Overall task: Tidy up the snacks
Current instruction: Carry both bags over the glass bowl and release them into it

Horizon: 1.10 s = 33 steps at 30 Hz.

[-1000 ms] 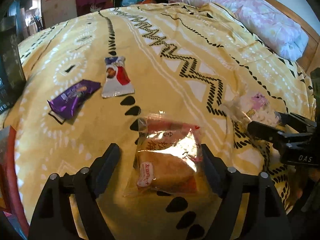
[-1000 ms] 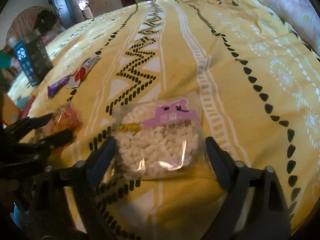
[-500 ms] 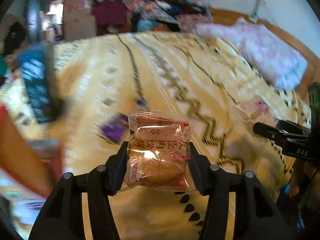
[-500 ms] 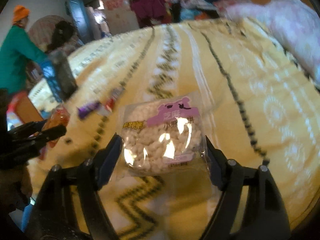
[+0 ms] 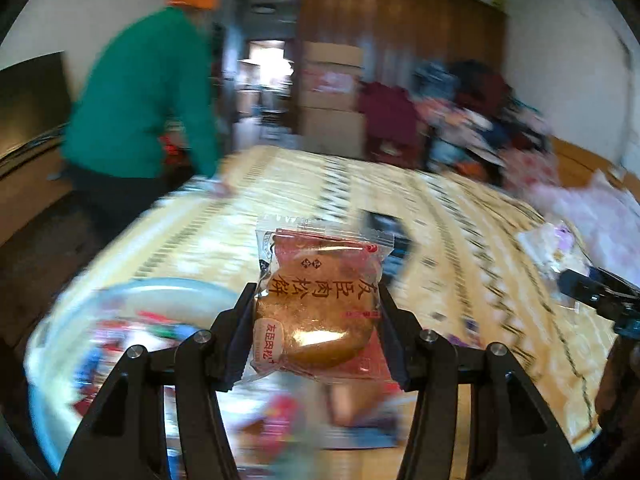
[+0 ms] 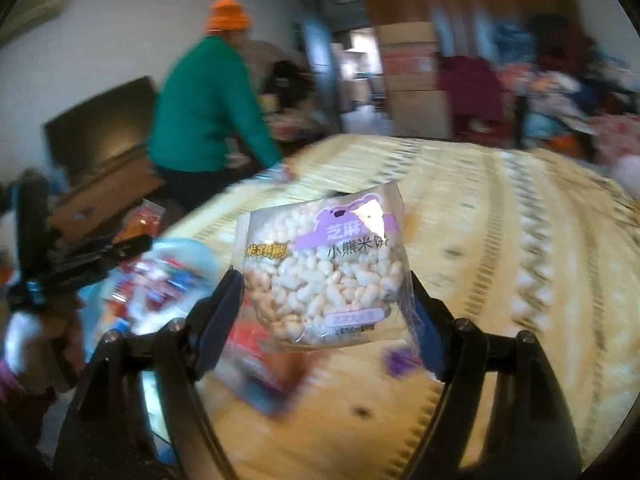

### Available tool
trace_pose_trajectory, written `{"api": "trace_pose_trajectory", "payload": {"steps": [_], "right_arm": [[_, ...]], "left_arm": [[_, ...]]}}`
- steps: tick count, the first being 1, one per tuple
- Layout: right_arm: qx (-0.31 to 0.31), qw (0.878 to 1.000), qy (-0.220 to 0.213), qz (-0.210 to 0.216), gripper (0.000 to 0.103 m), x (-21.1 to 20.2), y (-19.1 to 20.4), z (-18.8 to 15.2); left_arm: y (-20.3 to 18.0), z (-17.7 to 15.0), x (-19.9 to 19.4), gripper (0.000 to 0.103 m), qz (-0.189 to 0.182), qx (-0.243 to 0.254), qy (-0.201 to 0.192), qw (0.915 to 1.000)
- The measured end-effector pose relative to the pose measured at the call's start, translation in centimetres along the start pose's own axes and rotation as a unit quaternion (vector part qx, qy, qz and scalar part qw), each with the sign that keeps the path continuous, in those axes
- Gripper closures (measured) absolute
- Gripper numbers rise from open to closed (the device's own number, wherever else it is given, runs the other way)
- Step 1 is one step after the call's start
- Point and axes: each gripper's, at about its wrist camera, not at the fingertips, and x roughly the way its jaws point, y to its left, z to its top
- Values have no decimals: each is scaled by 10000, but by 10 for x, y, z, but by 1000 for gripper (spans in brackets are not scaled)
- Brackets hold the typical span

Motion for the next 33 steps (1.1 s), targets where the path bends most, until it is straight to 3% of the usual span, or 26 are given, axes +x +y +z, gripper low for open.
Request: {"api": "trace_pose_trajectory", "payload": {"steps": [6,11,19,33], "right_arm": [[-274,9947,330,936,24,63,74,29],[-452,9859,729,1437,24,106,130,26],[-647,9782,1149,1607,24,140,171,10],[-717,9755,1299,1625,24,153,195,12]], "left_arm": [[110,10,-20,46,884,-575,7,9944],[161,-3,-16,46,1338,-911,206,9866],[178,-31,2,46,1449,-834,589,9842],[182,-26,14,46,1573,-847,600,9821]]}}
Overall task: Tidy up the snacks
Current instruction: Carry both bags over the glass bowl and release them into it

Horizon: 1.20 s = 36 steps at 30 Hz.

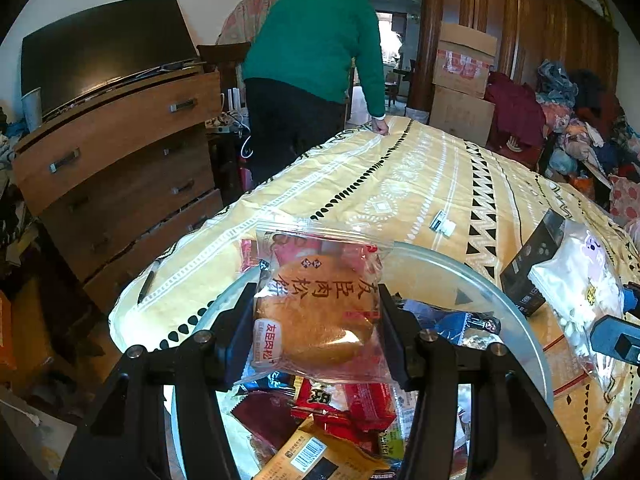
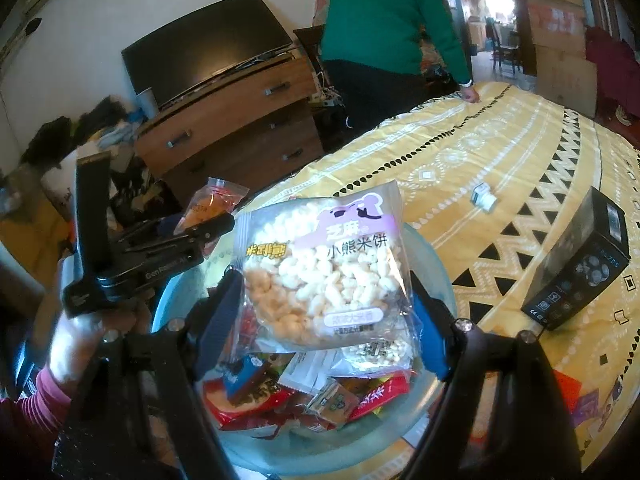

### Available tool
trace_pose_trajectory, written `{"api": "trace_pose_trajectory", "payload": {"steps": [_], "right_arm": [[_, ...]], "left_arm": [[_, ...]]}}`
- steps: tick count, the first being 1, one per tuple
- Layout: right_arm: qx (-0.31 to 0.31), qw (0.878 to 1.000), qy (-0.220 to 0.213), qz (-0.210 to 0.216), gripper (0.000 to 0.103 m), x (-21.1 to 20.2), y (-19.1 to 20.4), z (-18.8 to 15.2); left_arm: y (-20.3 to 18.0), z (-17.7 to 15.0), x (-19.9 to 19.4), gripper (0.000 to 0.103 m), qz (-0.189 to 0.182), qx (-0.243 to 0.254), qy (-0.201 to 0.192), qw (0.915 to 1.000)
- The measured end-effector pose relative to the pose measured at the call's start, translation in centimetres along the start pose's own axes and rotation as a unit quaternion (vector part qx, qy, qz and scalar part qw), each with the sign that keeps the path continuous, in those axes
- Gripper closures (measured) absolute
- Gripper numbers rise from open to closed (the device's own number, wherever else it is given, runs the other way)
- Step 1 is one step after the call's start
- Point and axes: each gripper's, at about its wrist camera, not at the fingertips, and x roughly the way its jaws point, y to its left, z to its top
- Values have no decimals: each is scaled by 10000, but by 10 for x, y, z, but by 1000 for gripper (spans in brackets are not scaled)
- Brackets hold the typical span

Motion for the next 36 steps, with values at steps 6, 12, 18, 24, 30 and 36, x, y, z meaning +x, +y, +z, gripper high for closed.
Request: {"api": "trace_pose_trajectory", "payload": {"steps": [6,12,18,24,30,36], "right_arm": [[-56,10000,46,-7,24,5,3,0],[-67,9999,90,-22,24,9,5,-1],[-62,9999,126,-29,24,10,4,-3],[-16,9999,143,-49,24,10,0,-7],[7,9998,210,-30,24,14,-2,-11],[-20,9997,233,-15,24,16,1,-10]], "left_arm": [[0,0,0,46,67,-3,9,10000],[-7,-3,-5,46,301,160,-99,9994],[-13,-5,-8,46,483,279,-199,9982],[-15,-10,-9,46,635,335,-232,9971],[-13,-12,-2,46,689,339,-172,9969],[-12,-13,-1,46,682,334,-175,9970]]}}
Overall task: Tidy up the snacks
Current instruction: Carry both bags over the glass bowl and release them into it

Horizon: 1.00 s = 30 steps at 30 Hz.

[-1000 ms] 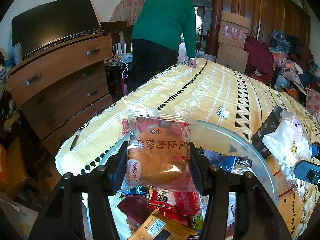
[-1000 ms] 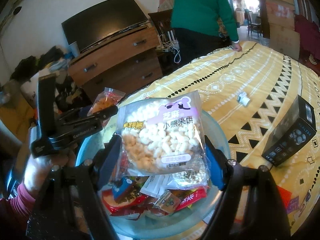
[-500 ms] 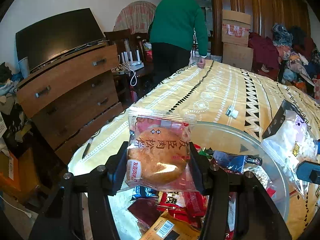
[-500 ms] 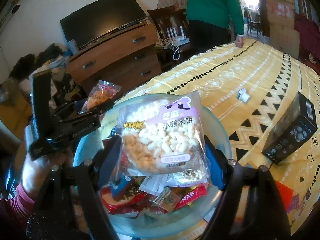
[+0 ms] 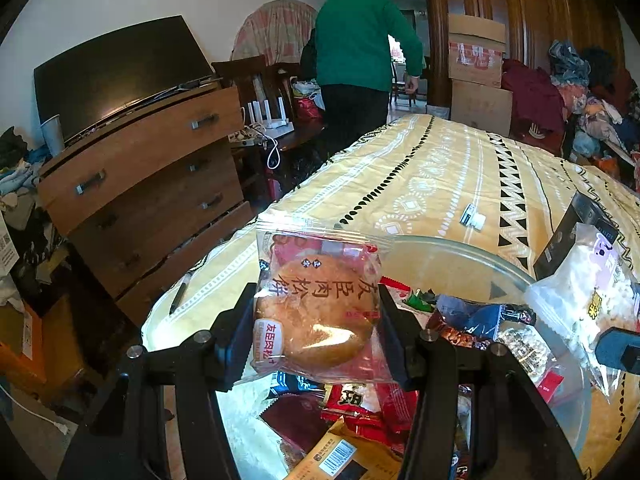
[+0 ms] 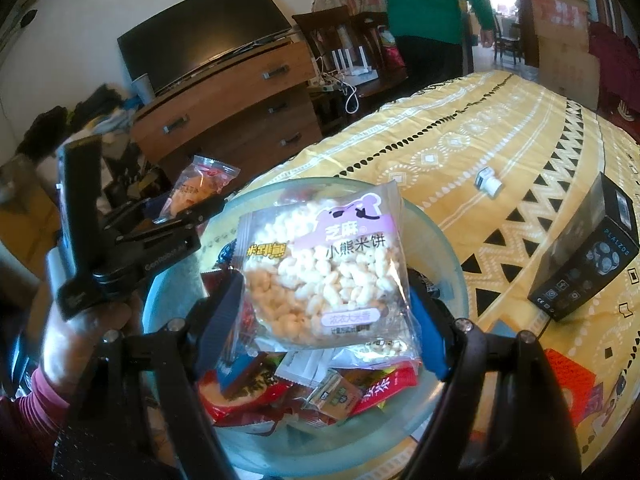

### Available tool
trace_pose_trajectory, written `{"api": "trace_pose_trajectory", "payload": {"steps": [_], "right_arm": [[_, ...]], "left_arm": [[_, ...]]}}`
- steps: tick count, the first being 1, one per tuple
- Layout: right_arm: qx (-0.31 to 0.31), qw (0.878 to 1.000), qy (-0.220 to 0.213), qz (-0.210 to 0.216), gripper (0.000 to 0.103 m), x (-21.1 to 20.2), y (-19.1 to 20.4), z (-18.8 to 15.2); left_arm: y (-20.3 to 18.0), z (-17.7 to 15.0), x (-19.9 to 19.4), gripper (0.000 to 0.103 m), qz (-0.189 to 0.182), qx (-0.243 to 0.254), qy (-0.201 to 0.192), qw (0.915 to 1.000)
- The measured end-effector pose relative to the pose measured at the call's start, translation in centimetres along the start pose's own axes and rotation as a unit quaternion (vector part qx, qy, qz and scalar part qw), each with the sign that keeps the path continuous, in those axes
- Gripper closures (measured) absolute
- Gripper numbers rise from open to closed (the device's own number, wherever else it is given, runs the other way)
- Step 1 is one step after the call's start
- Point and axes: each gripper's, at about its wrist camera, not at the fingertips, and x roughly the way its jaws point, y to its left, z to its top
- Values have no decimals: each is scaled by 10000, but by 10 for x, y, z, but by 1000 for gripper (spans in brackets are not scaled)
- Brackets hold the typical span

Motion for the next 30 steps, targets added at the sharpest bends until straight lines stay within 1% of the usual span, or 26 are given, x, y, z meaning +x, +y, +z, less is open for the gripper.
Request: {"api": "trace_pose_trajectory", "payload": {"steps": [10,17,30], "right_arm": [[-21,10000,-19,7,24,-1,1,-1],[-29,10000,3,14,24,-1,1,-1],[-5,10000,76,1,24,4,1,-6]], "left_arm": [[0,2,0,46,11,29,-3,10000],[-4,8,-3,46,114,137,-84,9998],[-4,7,1,46,142,142,8,9998]]}}
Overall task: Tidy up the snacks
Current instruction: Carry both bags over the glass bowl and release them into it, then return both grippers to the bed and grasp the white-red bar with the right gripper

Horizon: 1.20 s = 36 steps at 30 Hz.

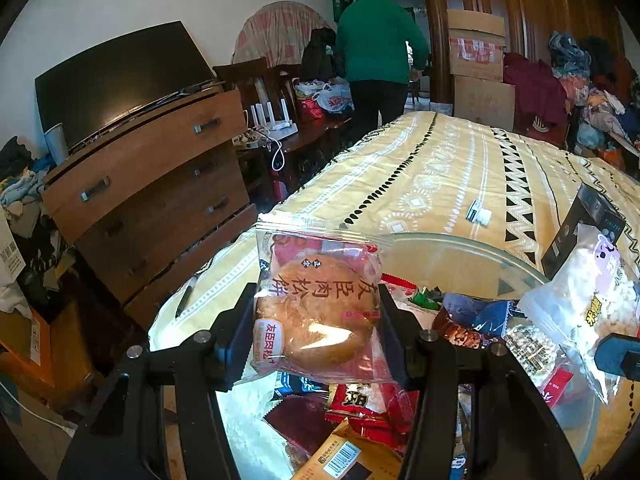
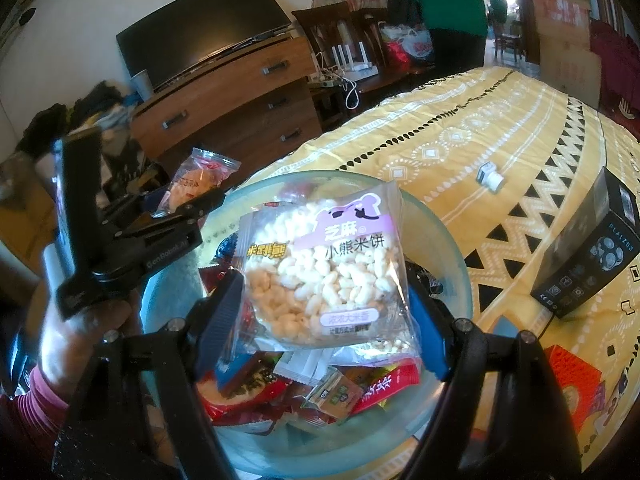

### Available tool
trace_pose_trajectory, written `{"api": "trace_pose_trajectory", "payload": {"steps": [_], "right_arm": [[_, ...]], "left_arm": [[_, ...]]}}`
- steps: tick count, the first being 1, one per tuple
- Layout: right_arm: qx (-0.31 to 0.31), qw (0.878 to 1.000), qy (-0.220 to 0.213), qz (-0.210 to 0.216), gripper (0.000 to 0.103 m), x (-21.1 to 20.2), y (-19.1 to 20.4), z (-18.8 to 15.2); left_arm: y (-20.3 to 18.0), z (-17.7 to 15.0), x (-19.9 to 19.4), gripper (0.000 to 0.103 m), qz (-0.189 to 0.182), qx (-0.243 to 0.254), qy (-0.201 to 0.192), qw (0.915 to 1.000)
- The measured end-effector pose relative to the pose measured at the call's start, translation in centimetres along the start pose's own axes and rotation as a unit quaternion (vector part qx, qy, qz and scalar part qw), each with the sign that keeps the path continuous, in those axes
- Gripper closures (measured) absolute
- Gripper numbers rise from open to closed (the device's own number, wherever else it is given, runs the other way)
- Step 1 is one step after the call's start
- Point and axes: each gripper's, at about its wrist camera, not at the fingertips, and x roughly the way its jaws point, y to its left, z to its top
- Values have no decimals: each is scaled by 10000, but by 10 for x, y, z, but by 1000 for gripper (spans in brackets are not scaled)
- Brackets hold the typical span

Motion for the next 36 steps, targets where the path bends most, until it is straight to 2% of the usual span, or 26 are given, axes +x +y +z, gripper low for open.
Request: {"api": "trace_pose_trajectory", "payload": {"steps": [12,16,18,26,29,32,34,36], "right_arm": [[40,10000,64,15,23,2,0,0],[80,9999,130,30,21,5,0,-3],[90,9999,104,55,21,4,0,-4],[117,9997,-153,156,20,-16,3,-8],[42,9986,-506,149,20,-42,6,-22],[-177,9952,-949,-144,20,-83,5,-59],[-135,9929,-1080,-475,20,-111,-10,-96],[223,9904,-1054,-862,20,-133,-40,-137]], "left_arm": [[-3,-4,9,45,85,57,86,9999],[-5,-7,11,38,171,79,92,9998],[-5,-7,11,34,224,90,64,9997],[-9,-6,4,32,283,109,14,9995],[-13,-7,-16,32,21,56,-193,9998],[-24,-8,-56,32,-533,51,-684,9962],[-47,-11,-88,32,-1008,267,-1019,9893],[-76,-15,-115,32,-1412,577,-1266,9802]]}}
